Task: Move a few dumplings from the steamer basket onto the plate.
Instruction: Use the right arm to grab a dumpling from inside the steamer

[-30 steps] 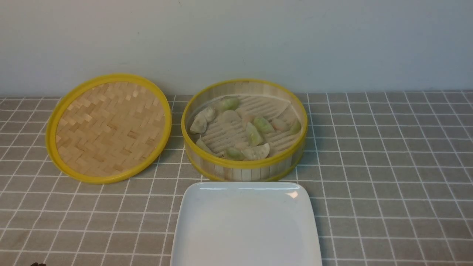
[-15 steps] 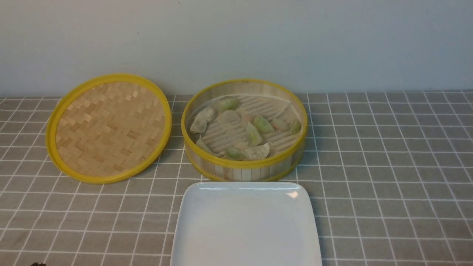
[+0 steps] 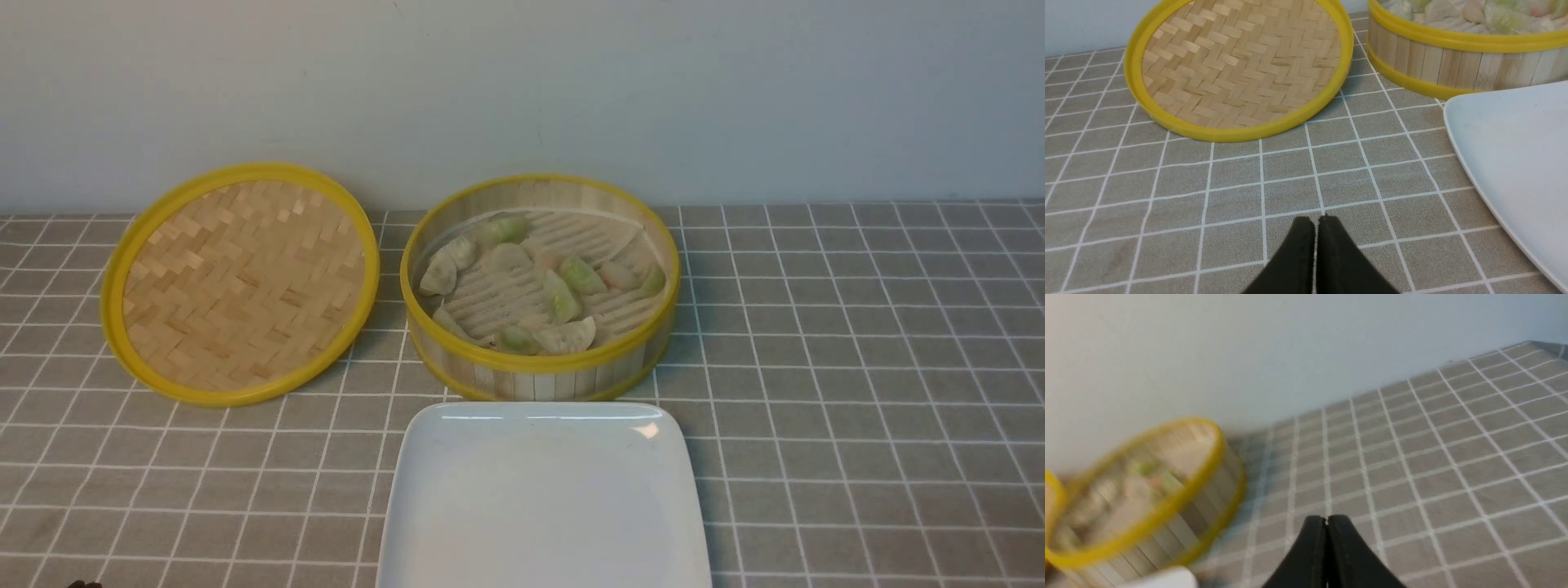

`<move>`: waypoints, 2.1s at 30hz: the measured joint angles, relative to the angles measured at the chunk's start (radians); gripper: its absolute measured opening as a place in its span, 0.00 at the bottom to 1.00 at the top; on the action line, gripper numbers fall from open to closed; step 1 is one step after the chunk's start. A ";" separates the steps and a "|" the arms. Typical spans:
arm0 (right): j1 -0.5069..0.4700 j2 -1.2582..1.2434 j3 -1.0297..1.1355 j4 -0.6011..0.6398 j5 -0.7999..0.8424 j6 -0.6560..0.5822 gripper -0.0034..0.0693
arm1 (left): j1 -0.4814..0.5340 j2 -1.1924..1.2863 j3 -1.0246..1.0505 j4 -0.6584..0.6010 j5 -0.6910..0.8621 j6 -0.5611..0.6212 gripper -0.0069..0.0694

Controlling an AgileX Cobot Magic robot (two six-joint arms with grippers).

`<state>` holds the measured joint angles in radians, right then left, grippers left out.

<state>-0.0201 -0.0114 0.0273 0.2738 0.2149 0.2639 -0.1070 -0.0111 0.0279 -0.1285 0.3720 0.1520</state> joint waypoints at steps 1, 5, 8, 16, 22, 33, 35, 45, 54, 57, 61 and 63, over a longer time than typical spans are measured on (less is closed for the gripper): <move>0.000 0.000 0.000 0.056 -0.039 0.012 0.03 | 0.000 0.000 0.000 0.000 0.000 0.000 0.08; 0.000 0.000 0.000 0.194 -0.129 0.023 0.03 | 0.000 0.000 0.000 0.000 0.000 0.000 0.08; 0.000 0.000 0.000 0.236 -0.162 0.028 0.03 | 0.000 0.000 0.000 0.000 0.000 0.000 0.08; 0.000 0.002 -0.013 0.365 -0.298 0.100 0.03 | 0.000 0.000 0.000 0.000 0.000 0.000 0.08; 0.000 0.236 -0.327 0.276 0.011 -0.041 0.03 | 0.000 0.000 0.000 0.000 0.000 0.000 0.08; 0.000 1.032 -1.051 0.203 0.794 -0.316 0.03 | 0.000 0.000 0.000 0.000 0.000 0.000 0.08; 0.008 1.187 -1.179 0.210 0.905 -0.334 0.03 | 0.000 0.000 0.000 0.000 0.000 0.000 0.08; 0.262 1.680 -1.636 0.057 1.023 -0.258 0.03 | 0.000 0.000 0.000 0.000 0.000 0.000 0.08; 0.448 1.980 -1.927 -0.082 1.027 -0.166 0.04 | 0.000 0.000 0.000 0.000 0.000 0.000 0.08; 0.497 2.092 -2.015 -0.112 1.028 -0.156 0.06 | 0.000 0.000 0.000 0.000 0.000 0.000 0.08; 0.532 2.194 -2.085 -0.162 1.028 -0.164 0.13 | 0.000 0.000 0.000 0.000 0.000 0.000 0.08; 0.542 2.239 -2.106 -0.193 1.028 -0.169 0.19 | 0.000 0.000 0.000 0.000 0.001 0.000 0.08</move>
<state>0.5217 2.2275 -2.0791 0.0808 1.2433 0.0953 -0.1070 -0.0111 0.0279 -0.1285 0.3729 0.1520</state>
